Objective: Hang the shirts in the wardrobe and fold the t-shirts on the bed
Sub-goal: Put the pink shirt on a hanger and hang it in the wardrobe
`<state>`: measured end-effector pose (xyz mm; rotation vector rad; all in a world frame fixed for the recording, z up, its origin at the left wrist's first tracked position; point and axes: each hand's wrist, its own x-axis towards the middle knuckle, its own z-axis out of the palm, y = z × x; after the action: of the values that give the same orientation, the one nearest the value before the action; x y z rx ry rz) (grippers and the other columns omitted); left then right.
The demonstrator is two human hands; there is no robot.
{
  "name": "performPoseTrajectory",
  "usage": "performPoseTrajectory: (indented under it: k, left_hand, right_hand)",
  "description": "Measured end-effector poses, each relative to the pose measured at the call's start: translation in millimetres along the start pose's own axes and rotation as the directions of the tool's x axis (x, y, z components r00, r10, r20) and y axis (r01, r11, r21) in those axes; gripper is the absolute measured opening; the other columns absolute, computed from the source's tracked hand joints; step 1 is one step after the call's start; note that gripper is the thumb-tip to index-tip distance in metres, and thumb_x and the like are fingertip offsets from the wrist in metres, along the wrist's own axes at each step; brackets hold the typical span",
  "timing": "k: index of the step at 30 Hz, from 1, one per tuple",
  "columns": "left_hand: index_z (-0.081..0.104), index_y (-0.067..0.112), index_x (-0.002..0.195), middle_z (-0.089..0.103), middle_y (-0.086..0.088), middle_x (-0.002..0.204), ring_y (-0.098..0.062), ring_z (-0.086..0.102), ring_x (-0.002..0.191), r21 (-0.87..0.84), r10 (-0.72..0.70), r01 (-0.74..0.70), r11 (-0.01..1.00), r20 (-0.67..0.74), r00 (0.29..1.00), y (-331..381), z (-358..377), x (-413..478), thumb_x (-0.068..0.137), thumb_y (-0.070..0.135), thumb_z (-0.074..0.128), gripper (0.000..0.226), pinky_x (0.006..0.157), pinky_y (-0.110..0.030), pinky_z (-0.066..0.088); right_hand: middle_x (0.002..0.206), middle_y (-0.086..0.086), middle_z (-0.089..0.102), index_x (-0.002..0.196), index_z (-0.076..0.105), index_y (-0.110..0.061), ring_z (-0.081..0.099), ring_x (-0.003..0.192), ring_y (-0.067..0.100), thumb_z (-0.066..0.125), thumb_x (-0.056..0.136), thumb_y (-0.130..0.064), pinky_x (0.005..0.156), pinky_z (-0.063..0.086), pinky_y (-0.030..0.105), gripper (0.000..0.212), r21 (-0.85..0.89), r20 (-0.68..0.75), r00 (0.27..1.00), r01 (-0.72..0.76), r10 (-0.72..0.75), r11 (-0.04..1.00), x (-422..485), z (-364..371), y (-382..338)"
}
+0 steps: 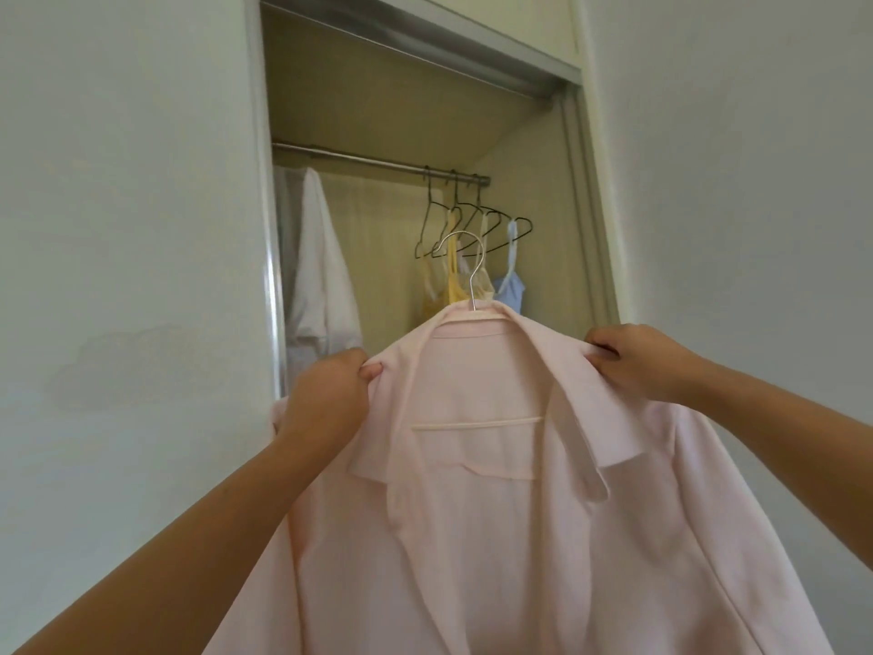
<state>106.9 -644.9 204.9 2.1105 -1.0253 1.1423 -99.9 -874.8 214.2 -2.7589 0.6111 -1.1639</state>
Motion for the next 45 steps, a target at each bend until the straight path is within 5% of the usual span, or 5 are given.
performPoseTrajectory:
  k: [6, 12, 19, 32, 45]
  left_hand:
    - [0.043, 0.011, 0.082, 0.052, -0.008, 0.079, -0.026, 0.047, 0.077, -0.092, -0.026, 0.028, 0.995, 0.021, 0.999, 50, 57, 21, 0.101, 0.025, 0.037, 0.024, 0.063, -0.03, 0.023]
    - [0.052, 0.008, 0.087, 0.05, -0.004, 0.078, -0.022, 0.046, 0.075, -0.164, -0.054, 0.057, 0.985, 0.025, 0.998, 79, 112, 35, 0.101, 0.025, 0.037, 0.026, 0.065, -0.029, 0.027]
    - [0.053, 0.007, 0.086, 0.05, -0.006, 0.078, -0.025, 0.046, 0.073, -0.167, -0.121, 0.122, 0.978, 0.016, 0.993, 73, 160, 51, 0.101, 0.026, 0.035, 0.03, 0.066, -0.032, 0.032]
    - [0.053, 0.012, 0.094, 0.062, -0.009, 0.093, -0.027, 0.057, 0.082, 0.156, -0.075, 0.055, 0.986, 0.128, 0.989, 14, 230, 120, 0.099, 0.025, 0.034, 0.024, 0.067, -0.031, 0.042]
    - [0.047, 0.011, 0.134, 0.055, -0.015, 0.129, -0.032, 0.052, 0.115, -0.049, -0.284, 0.284, 0.958, -0.002, 0.959, -59, 206, 238, 0.092, 0.005, 0.037, 0.043, 0.089, -0.033, 0.043]
  right_hand:
    - [0.062, 0.0, 0.043, 0.061, 0.036, -0.013, 0.036, 0.057, 0.014, 0.04, 0.095, -0.014, 0.052, 0.027, 0.025, 0.034, -0.059, 0.022, 0.999, -0.045, 0.046, 0.997, 7, -18, 60]
    - [0.069, -0.003, 0.05, 0.064, 0.046, -0.017, 0.043, 0.063, 0.012, 0.048, 0.091, -0.019, 0.058, 0.033, 0.024, 0.027, -0.065, 0.152, 0.986, -0.053, 0.062, 0.996, 20, -32, 104]
    - [0.07, -0.005, 0.055, 0.074, 0.062, -0.016, 0.051, 0.065, 0.011, 0.059, 0.089, -0.024, 0.06, 0.038, 0.02, 0.017, 0.097, 0.266, 0.964, -0.024, -0.003, 0.995, 40, -30, 118]
    - [0.067, 0.003, 0.043, 0.066, 0.043, -0.008, 0.039, 0.065, 0.019, 0.048, 0.092, -0.023, 0.052, 0.028, 0.025, 0.03, -0.168, 0.097, 0.992, 0.1, -0.084, 0.981, 139, 42, 87]
    - [0.067, 0.003, 0.04, 0.063, 0.04, -0.009, 0.046, 0.077, 0.025, 0.049, 0.093, -0.02, 0.058, 0.034, 0.028, 0.034, -0.245, -0.012, 0.982, 0.182, -0.191, 0.952, 294, 87, -10]
